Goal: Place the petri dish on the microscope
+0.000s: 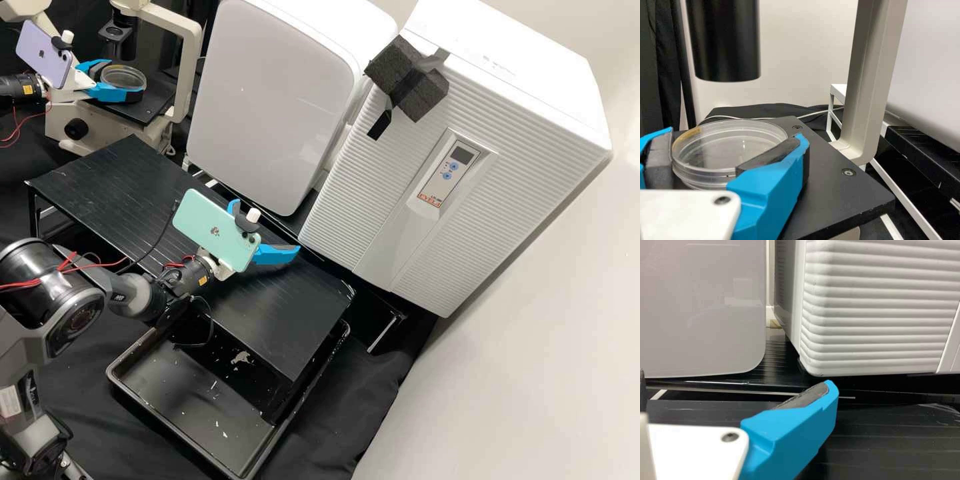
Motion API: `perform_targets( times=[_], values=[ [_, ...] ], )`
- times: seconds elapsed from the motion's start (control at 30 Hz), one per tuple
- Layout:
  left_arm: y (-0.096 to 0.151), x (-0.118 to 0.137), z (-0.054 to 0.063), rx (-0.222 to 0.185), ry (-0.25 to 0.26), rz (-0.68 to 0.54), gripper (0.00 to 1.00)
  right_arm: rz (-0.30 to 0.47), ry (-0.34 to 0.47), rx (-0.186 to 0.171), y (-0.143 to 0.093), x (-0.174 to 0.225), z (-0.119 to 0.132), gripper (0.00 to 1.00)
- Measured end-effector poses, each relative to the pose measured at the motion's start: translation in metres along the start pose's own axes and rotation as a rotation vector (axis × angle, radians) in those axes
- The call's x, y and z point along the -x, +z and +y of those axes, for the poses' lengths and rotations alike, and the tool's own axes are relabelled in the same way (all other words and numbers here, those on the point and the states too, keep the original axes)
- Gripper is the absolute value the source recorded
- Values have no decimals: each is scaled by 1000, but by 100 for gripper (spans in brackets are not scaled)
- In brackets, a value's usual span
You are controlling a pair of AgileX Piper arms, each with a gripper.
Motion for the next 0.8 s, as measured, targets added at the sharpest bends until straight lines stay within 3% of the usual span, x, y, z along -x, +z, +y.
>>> perform_targets(
  times=[0.5,0.8],
  values=[
    [0,1,-1,1,2,-2,100,0,0,0,0,0,0,100],
    [1,24,-8,1,7,-12,100,0,0,0,0,0,0,100]
  ],
)
